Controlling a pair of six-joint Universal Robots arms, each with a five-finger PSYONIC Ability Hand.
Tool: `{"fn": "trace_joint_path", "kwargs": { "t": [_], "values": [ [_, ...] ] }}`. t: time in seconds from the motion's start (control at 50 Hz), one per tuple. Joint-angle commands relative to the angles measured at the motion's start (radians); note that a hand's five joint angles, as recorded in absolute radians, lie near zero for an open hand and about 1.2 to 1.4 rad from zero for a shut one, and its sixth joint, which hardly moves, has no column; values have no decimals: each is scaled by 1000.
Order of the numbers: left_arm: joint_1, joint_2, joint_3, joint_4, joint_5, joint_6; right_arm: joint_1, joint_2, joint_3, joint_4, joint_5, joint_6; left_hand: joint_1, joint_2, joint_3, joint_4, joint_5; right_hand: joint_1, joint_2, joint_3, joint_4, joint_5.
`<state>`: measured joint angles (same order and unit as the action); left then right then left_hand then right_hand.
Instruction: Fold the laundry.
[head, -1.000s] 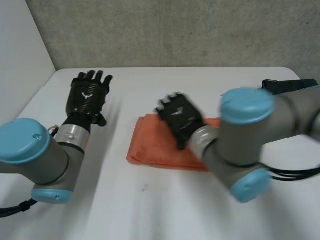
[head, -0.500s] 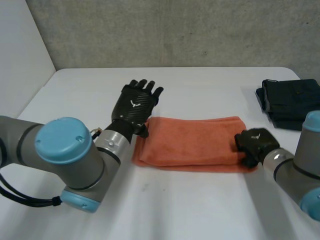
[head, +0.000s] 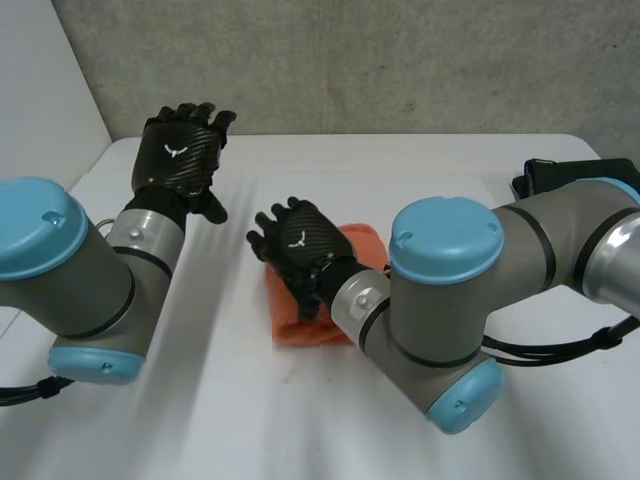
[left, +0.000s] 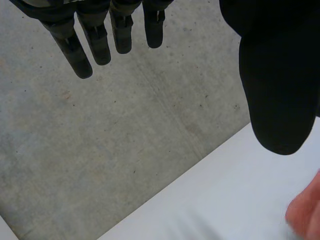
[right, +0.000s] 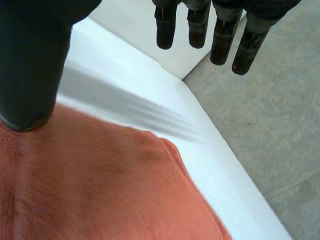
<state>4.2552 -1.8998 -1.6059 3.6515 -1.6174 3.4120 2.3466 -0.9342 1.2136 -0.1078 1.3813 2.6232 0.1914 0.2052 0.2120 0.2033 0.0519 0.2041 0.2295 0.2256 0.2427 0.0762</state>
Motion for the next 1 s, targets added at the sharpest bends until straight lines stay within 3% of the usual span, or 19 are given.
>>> {"fn": "trace_joint_path", "kwargs": {
  "t": [0.02, 0.18, 0.32, 0.38, 0.48, 0.54, 0.68, 0.76, 0.92, 1.0],
  "values": [
    [-78, -97, 124, -100, 70, -83, -223, -78, 12, 60, 68, 369, -13, -27, -34, -25, -48, -30, -55, -51, -68, -76],
    [-133, -326, 300, -328, 126, -145, -247, 63, -71, 189, 2, 406, 16, 2, -4, 4, -19, -30, -55, -51, -68, -76],
    [-129, -401, 342, -459, 82, -132, -245, 190, -151, 273, 8, 377, 34, 20, 13, 22, -1, -30, -55, -51, -68, -76],
    [-129, -424, 356, -513, 42, -73, -247, 224, -175, 312, 19, 322, 34, 20, 13, 22, -1, -30, -55, -51, -68, -76],
    [-147, -424, 356, -564, 5, 44, -247, 199, -172, 335, 67, 267, 25, 11, 4, 13, -10, -30, -55, -51, -68, -76],
    [-164, -415, 360, -564, 7, 52, -253, 128, -143, 317, 85, 271, 16, 2, -4, 4, -19, -30, -55, -51, -68, -76],
    [-169, -219, 351, -530, 16, 23, -253, -63, 19, 172, 94, 278, -13, -27, -34, -25, -48, -30, -55, -51, -68, -76],
    [-161, -115, 356, -522, 56, -22, -247, -149, 151, 68, 94, 278, -4, -18, -25, -16, -39, -30, -55, -51, -68, -76],
    [-65, 60, 369, -623, 304, -143, -190, -207, 329, -19, 93, 278, 31, 17, 10, 19, -4, -30, -55, -51, -68, -76],
    [-37, 77, 400, -701, 369, -175, -136, -198, 375, -82, 93, 276, 28, 14, 7, 16, -7, -30, -55, -51, -68, -76]
  ]
}}
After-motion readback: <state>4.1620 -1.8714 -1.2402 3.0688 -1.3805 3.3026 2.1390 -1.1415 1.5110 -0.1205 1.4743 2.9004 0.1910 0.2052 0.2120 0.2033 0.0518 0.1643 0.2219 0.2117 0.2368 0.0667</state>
